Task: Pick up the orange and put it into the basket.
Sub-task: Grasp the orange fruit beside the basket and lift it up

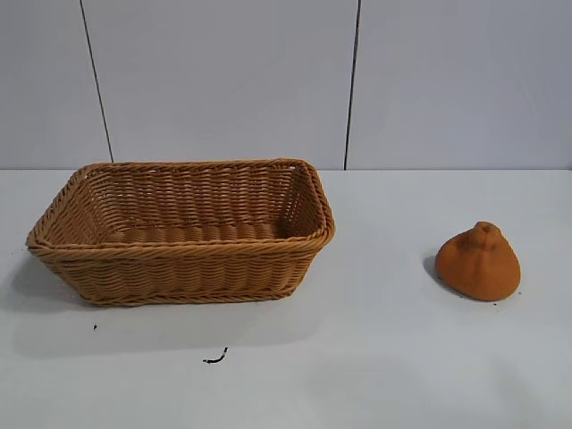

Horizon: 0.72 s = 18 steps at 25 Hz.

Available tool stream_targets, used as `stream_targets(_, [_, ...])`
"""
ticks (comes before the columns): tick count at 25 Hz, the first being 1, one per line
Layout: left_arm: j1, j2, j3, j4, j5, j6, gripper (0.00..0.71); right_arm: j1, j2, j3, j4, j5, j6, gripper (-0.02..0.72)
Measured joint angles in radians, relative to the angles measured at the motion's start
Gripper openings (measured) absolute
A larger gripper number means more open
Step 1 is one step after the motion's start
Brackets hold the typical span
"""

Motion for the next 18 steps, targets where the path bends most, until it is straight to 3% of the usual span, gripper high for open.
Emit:
stream_targets(7, [0.0,0.0,0.0,0.0,0.0,0.0,0.666,0.0,0.483,-0.242,0.007,0.027,0.054,0.694])
stream_targets(14, [0.0,0.0,0.0,0.0,0.0,0.0,0.666,0.0,0.91,-0.495,0.074,0.058,0.047,0.694])
stream_targets(18, [0.0,0.0,0.0,0.0,0.0,0.0,0.666,0.0,1.113,-0.611,0.082,0.06,0.041,0.694])
